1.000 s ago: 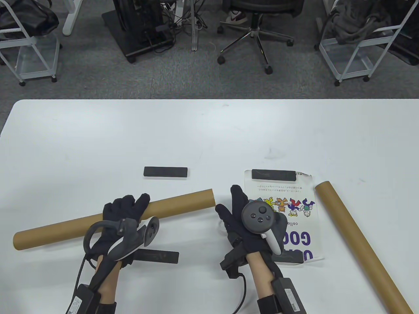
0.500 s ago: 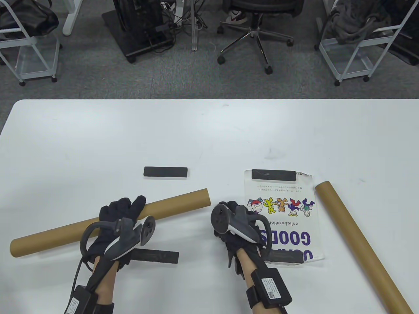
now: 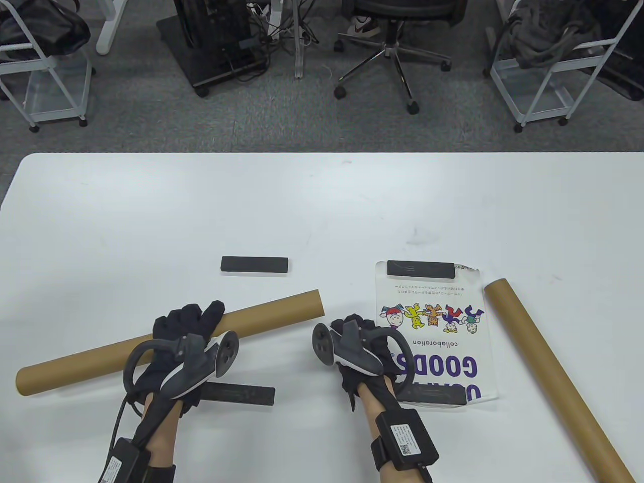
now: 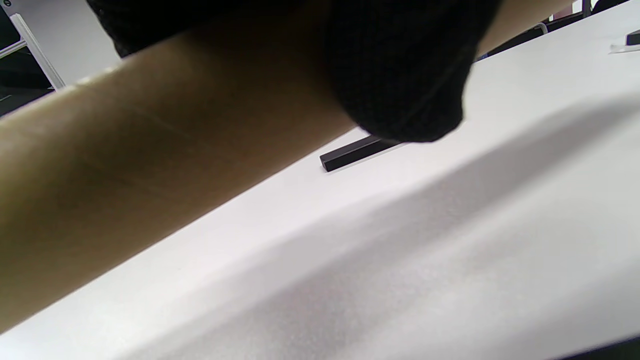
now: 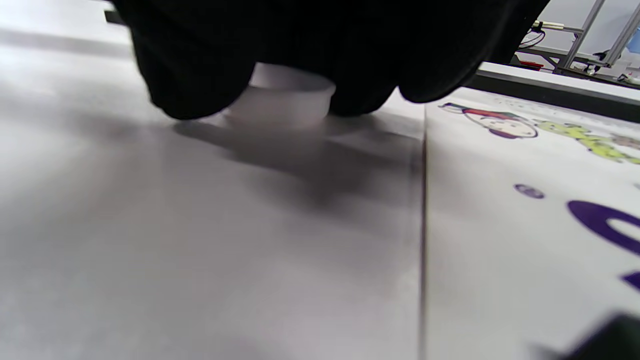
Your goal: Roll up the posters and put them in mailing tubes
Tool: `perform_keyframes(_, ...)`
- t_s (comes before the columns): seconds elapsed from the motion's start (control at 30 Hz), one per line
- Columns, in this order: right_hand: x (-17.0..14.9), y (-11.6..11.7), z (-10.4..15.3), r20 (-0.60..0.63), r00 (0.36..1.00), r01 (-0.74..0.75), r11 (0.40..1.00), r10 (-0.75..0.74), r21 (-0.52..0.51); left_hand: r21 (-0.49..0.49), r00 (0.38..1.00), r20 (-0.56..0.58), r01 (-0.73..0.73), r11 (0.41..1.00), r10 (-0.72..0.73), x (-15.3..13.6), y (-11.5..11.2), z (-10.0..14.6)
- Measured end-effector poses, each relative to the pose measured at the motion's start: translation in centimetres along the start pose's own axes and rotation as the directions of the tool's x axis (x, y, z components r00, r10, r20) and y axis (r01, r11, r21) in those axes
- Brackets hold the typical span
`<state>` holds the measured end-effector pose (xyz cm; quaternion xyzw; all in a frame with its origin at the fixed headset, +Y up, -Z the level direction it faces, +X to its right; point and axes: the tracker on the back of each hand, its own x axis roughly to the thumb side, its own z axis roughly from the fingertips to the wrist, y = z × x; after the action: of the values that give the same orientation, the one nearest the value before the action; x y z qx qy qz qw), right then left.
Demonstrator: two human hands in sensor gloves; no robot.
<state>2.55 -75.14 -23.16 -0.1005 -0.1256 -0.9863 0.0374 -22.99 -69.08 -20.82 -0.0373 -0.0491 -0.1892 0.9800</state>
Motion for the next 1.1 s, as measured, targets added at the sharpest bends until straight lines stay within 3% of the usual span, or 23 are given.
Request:
perform_keyframes(0.13, -2.0, -0.9, 0.5, -0.026, 0.988, 0.154, 0.988, -0.155, -0.028, -0.001, 1.0, 0.0, 0.001, 1.0, -0.001, 0.0, 0.0, 0.0)
perform_keyframes(0.23, -4.2, -2.0, 0.9, -0.038, 0.933, 0.354, 0.932, -0.357, -0.071, -0.001, 1.0, 0.003, 0.001, 1.0, -0.001, 0.0, 0.0, 0.0)
perform_keyframes(0.3, -5.8, -2.5, 1.2, -0.033, 0.825, 0.558, 0.824, -0.563, -0.1, 0.004, 1.0, 0.013, 0.002, 1.0, -0.002, 0.1, 0.0, 0.0)
perform_keyframes(0.33, -6.7, -2.6, 1.3, -0.021, 0.72, 0.688, 0.717, -0.694, -0.114, 0.008, 1.0, 0.02, 0.001, 1.0, -0.001, 0.1, 0.0, 0.0)
perform_keyframes(0.37, -7.0, -2.6, 1.4, -0.016, 0.675, 0.731, 0.672, -0.738, -0.117, 0.009, 1.0, 0.023, 0.001, 1.0, -0.001, 0.2, 0.1, 0.0)
perform_keyframes(0.43, -7.9, -2.2, 1.4, -0.006, 0.44, 0.893, 0.438, -0.898, -0.103, 0.022, 0.999, 0.035, 0.003, 1.0, -0.004, 0.4, 0.2, 0.1)
perform_keyframes(0.5, -8.3, -1.6, 1.4, -0.015, 0.254, 0.964, 0.254, -0.967, -0.08, 0.032, 0.999, 0.048, -0.004, 0.999, 0.003, 0.5, 0.4, 0.2)
perform_keyframes(0.57, -8.4, -1.1, 1.2, -0.003, 0.176, 0.982, 0.176, -0.984, -0.069, 0.039, 0.998, 0.059, -0.002, 0.999, -0.001, 0.7, 0.6, 0.3)
perform_keyframes(0.7, -8.0, -0.7, 1.0, 0.013, 0.106, 0.994, 0.105, -0.994, -0.034, 0.054, 0.997, 0.071, 0.009, 0.998, -0.012, 1.0, 0.8, 0.5)
perform_keyframes(0.87, -7.6, -1.0, 0.9, 0.025, 0.102, 0.995, 0.102, -0.994, 0.001, 0.051, 0.997, 0.074, 0.024, 0.998, -0.028, 1.1, 0.9, 0.5)
perform_keyframes(1.0, -7.2, -1.4, 0.9, 0.037, 0.122, 0.992, 0.123, -0.992, 0.019, 0.049, 0.997, 0.074, 0.013, 0.999, -0.016, 1.1, 0.9, 0.5)
perform_keyframes(1.1, -7.0, -1.7, 0.9, 0.04, 0.176, 0.984, 0.177, -0.984, 0.014, 0.047, 0.997, 0.072, 0.022, 0.999, -0.026, 1.1, 0.8, 0.5)
